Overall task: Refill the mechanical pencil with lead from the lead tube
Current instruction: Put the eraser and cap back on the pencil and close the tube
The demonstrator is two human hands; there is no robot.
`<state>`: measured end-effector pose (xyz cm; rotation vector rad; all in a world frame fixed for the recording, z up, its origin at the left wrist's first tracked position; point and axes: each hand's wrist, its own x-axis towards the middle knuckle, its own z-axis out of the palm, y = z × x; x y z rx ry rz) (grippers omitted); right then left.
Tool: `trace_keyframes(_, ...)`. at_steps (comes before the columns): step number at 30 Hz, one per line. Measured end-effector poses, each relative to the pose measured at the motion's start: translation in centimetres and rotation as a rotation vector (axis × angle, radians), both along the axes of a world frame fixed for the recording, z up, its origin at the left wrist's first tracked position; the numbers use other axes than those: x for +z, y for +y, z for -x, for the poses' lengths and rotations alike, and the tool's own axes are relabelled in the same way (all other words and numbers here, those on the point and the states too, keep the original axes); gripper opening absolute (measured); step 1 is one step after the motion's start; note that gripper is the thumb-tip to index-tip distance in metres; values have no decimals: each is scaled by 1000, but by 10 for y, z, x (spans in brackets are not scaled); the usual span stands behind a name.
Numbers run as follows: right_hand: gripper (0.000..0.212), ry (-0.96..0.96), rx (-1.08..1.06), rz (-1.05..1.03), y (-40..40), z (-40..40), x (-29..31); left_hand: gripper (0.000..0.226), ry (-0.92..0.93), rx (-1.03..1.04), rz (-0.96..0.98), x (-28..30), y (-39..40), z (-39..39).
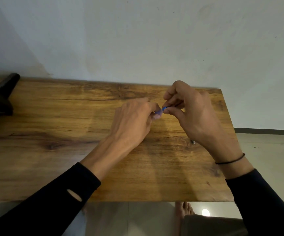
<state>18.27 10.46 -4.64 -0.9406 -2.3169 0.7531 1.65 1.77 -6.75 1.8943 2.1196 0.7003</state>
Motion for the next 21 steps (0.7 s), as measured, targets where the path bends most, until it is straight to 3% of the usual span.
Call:
trace_keyframes(5,32,38,-9,6,-2,0,4,16,-60,-63,12,-2,2,0)
trace_keyframes(8,18,79,20,35,-1,-1,6,19,-402,-63,48,-4,5,2)
trace_keyframes(12,29,16,55,36,-1,-2,8,28,-654,-50,87,-6,10,5)
trace_keyframes(16,14,-30,100,-54,-8,4,4,28,-986,79,238,-13,13,0)
trace_keyframes(21,15,-75,124,-30,-15,11,-3,36,-1129,222,302,-17,10,-16)
